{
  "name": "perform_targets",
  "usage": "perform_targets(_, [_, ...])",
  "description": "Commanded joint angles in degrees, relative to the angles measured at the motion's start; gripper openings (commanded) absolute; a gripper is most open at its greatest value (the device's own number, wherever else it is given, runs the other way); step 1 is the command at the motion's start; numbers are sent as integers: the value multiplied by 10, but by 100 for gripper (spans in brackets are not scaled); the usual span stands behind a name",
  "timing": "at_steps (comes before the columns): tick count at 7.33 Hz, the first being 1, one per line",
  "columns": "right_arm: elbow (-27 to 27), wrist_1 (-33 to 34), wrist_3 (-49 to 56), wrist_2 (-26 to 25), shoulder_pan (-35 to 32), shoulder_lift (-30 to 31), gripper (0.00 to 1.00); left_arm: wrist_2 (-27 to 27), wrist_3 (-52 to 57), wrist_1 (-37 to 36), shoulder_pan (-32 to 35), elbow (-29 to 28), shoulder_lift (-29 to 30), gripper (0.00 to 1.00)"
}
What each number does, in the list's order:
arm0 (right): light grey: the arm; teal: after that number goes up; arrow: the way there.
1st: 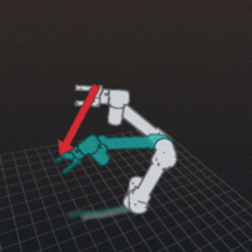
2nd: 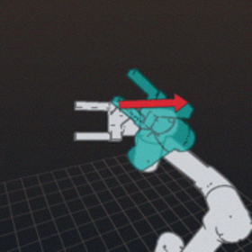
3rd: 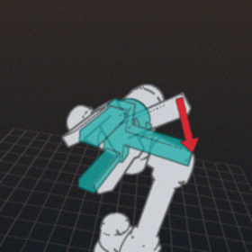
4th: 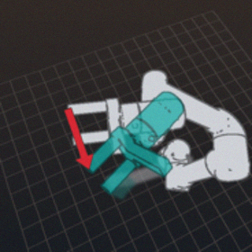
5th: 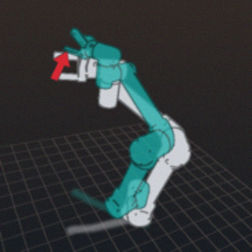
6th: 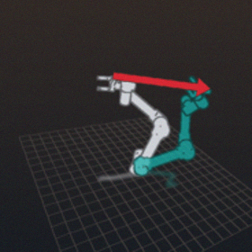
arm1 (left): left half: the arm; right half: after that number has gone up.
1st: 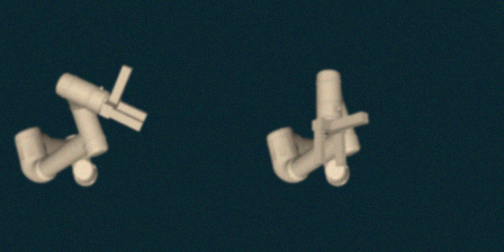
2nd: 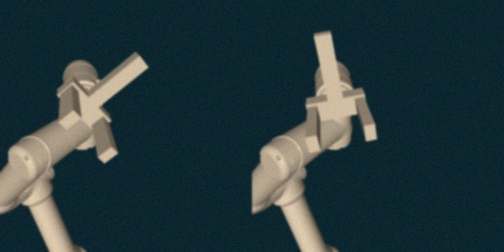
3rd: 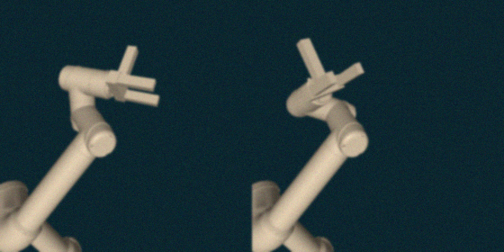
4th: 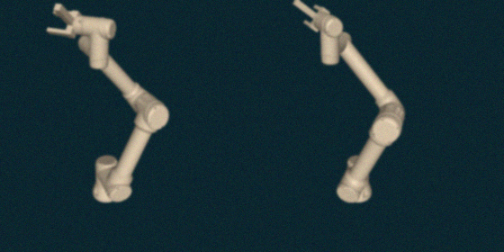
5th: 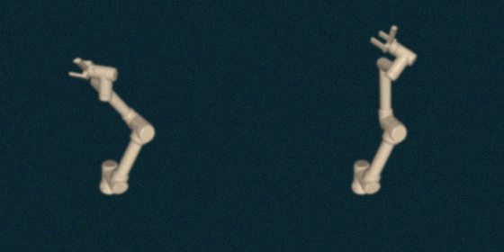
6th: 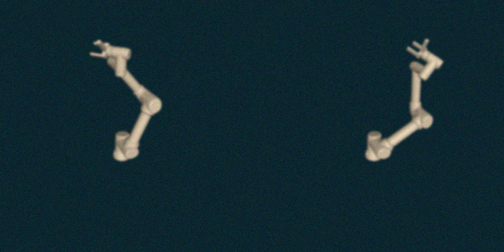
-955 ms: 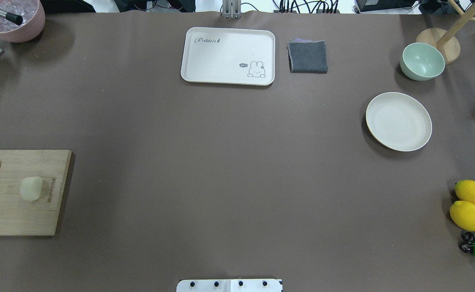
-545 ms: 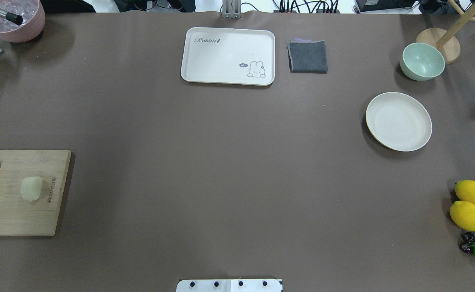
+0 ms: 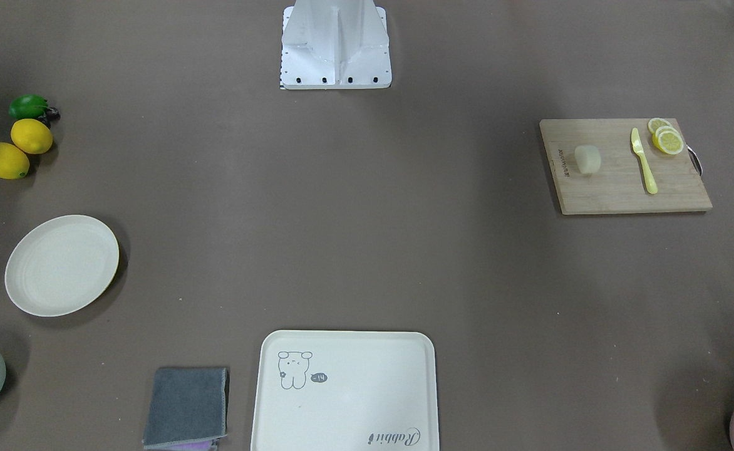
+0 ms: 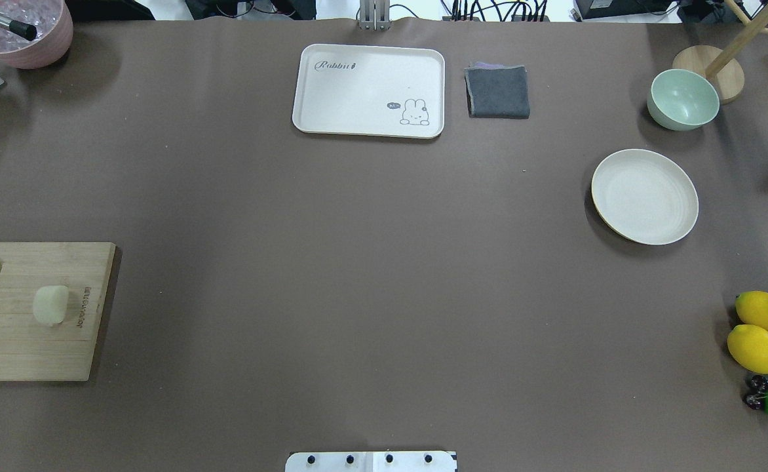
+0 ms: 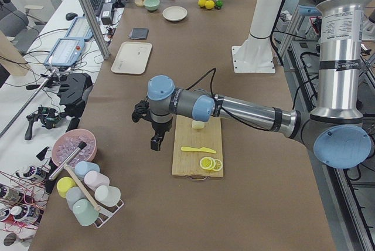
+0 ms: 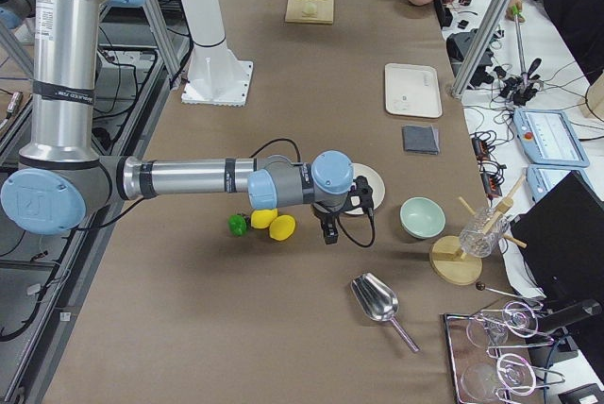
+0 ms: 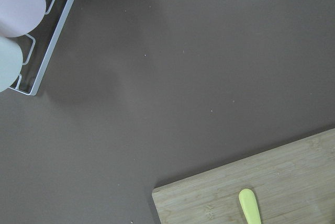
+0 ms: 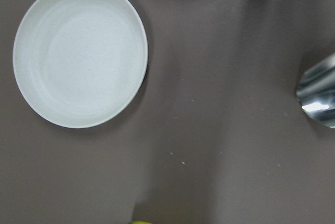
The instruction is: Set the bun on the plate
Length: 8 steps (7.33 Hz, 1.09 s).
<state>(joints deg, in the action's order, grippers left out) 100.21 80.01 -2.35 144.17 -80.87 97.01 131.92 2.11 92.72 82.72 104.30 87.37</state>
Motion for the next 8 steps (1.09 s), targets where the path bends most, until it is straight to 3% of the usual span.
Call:
perform_targets(1, [-11,-83,-174,-8,90,-35,99,0,-1,0,0,-2,0,98])
perform_targets(2, [-14,-83,-236,-24,117,-59,94,0,-1,0,0,-2,0,98])
perform_targets(4, [-78,-83,-282,-80,146,-116,85,0,-2,0,1,-6,0,98])
perform_targets(6, [-104,-89,-282,-88,151,-115,81,1,-13,0,0,-6,-1,98])
perform_targets(8, [-146,-153,-294,-87,153,-111,73,0,-16,0,0,-3,-1,98])
